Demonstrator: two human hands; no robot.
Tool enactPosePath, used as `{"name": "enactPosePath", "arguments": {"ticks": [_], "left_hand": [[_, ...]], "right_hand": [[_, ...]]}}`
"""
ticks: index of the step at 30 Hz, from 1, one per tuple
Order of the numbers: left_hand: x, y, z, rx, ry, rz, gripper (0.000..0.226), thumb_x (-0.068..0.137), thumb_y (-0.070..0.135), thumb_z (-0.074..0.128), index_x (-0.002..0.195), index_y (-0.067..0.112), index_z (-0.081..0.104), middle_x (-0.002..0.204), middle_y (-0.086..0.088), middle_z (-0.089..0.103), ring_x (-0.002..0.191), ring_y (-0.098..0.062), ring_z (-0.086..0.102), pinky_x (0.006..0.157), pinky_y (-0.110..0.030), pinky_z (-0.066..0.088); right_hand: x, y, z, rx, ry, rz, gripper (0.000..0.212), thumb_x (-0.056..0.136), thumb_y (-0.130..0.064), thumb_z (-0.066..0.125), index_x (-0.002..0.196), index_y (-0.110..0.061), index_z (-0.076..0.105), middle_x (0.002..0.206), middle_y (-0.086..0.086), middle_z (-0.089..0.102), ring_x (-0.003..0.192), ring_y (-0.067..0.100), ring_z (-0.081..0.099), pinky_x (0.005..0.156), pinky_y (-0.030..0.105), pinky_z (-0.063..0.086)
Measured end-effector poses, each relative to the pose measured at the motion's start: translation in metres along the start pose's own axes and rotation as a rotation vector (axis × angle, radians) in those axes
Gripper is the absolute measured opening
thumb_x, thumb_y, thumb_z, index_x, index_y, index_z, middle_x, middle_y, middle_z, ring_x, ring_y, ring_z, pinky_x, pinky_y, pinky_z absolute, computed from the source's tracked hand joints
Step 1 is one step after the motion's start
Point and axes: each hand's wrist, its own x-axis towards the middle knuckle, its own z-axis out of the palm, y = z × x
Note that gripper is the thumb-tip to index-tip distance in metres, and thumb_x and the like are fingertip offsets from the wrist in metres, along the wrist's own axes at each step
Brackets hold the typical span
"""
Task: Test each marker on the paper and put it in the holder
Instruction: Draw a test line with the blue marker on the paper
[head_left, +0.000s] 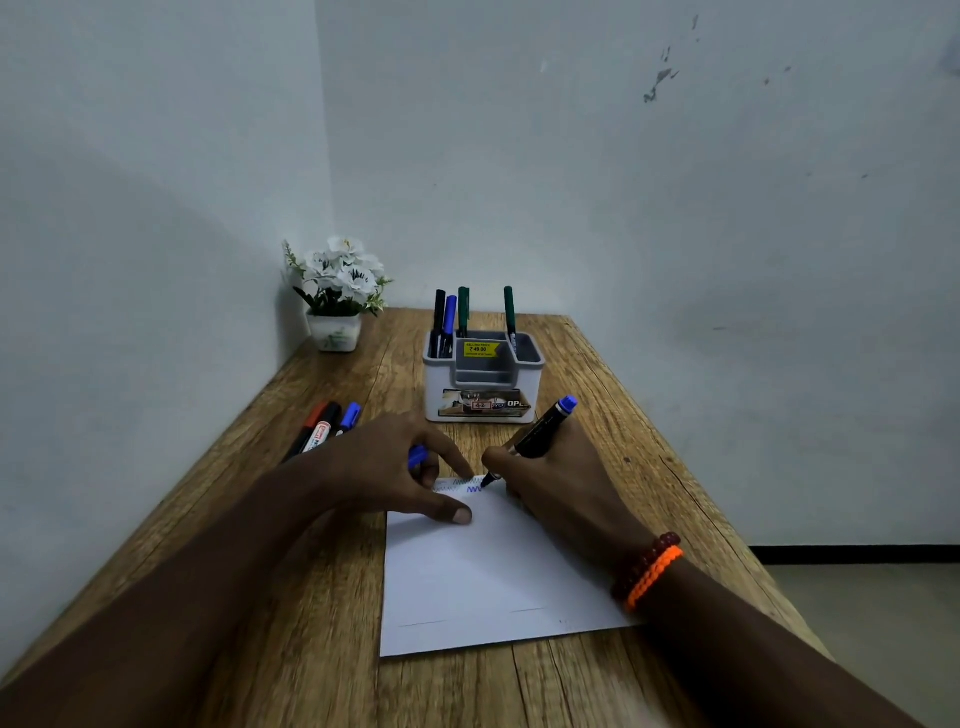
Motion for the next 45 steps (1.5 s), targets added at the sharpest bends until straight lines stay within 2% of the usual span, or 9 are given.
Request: {"name": "enactPosePath", "arguments": {"ticks": [7,13,18,23,30,34,39,42,45], "left_hand": [[0.000,0.001,0.000,0.016,0.012,-0.004,0.050,0.072,0.058,0.082,0.116,0.038,0.072,0.088,0.009,0.067,0.075,-0.004,0.061,0.071,-0.016,0.047],[0.001,0.000,0.000,0.012,0.010,0.005,0.049,0.072,0.058,0.082,0.115,0.038,0.072,0.086,0.008,0.069,0.071,-0.002,0.060,0.066,-0.013,0.047],[0.001,-0.001,0.001,0.014,0.009,-0.002,0.050,0.072,0.059,0.082,0.116,0.038,0.072,0.087,0.013,0.066,0.076,-0.005,0.061,0.072,-0.019,0.047],[0.002,0.001,0.001,0.017,0.000,0.000,0.050,0.074,0.056,0.082,0.118,0.036,0.072,0.087,0.014,0.064,0.077,-0.006,0.060,0.071,-0.019,0.047],[0.002,-0.003,0.001,0.002,0.008,-0.002,0.050,0.070,0.062,0.082,0.114,0.040,0.072,0.085,0.014,0.067,0.073,-0.003,0.061,0.069,-0.016,0.047],[0.003,-0.004,0.002,0.004,0.005,0.001,0.050,0.071,0.062,0.081,0.115,0.039,0.072,0.084,0.014,0.067,0.074,-0.003,0.062,0.069,-0.015,0.045],[0.003,-0.004,0.002,0.009,0.000,-0.011,0.052,0.071,0.062,0.081,0.116,0.039,0.071,0.086,0.014,0.066,0.079,-0.007,0.063,0.073,-0.018,0.048],[0.003,-0.004,0.001,0.008,-0.005,-0.010,0.053,0.070,0.063,0.081,0.116,0.038,0.071,0.087,0.014,0.068,0.079,-0.008,0.064,0.074,-0.020,0.051],[0.004,-0.003,0.001,0.011,-0.005,-0.013,0.052,0.071,0.061,0.081,0.117,0.037,0.071,0.086,0.014,0.067,0.078,-0.008,0.063,0.073,-0.019,0.050]], "right_hand": [[-0.001,-0.002,0.000,-0.047,0.021,-0.019,0.019,0.087,-0.024,0.081,0.084,-0.025,0.062,0.082,0.002,0.070,0.077,0.018,0.070,0.070,0.038,0.061],[0.001,0.001,-0.001,-0.052,0.035,-0.021,0.017,0.085,-0.027,0.081,0.086,-0.023,0.065,0.080,0.001,0.070,0.073,0.013,0.068,0.063,0.029,0.052],[0.003,0.006,-0.001,-0.085,0.065,-0.022,0.019,0.081,-0.031,0.082,0.083,-0.019,0.068,0.076,0.002,0.071,0.072,0.018,0.070,0.066,0.040,0.059],[0.007,0.011,0.000,-0.087,0.070,0.009,0.027,0.079,-0.038,0.082,0.093,-0.020,0.067,0.079,-0.002,0.072,0.072,0.011,0.070,0.063,0.031,0.057],[0.004,0.006,-0.003,-0.106,0.059,-0.027,0.019,0.082,-0.029,0.081,0.081,-0.023,0.064,0.073,-0.006,0.065,0.066,0.005,0.062,0.056,0.019,0.043],[0.006,0.007,-0.002,-0.113,0.079,-0.013,0.020,0.081,-0.029,0.080,0.081,-0.013,0.069,0.073,0.001,0.069,0.067,0.010,0.065,0.058,0.030,0.048],[0.006,0.007,-0.003,-0.111,0.073,-0.009,0.024,0.082,-0.030,0.080,0.081,-0.009,0.068,0.076,0.008,0.070,0.071,0.020,0.068,0.059,0.036,0.052],[0.006,0.008,-0.004,-0.113,0.075,-0.003,0.025,0.082,-0.031,0.081,0.082,-0.010,0.066,0.077,0.008,0.067,0.071,0.020,0.066,0.058,0.032,0.047],[0.006,0.007,-0.005,-0.109,0.074,-0.003,0.025,0.083,-0.030,0.081,0.083,-0.010,0.067,0.079,0.010,0.069,0.073,0.021,0.067,0.059,0.034,0.050]]}}
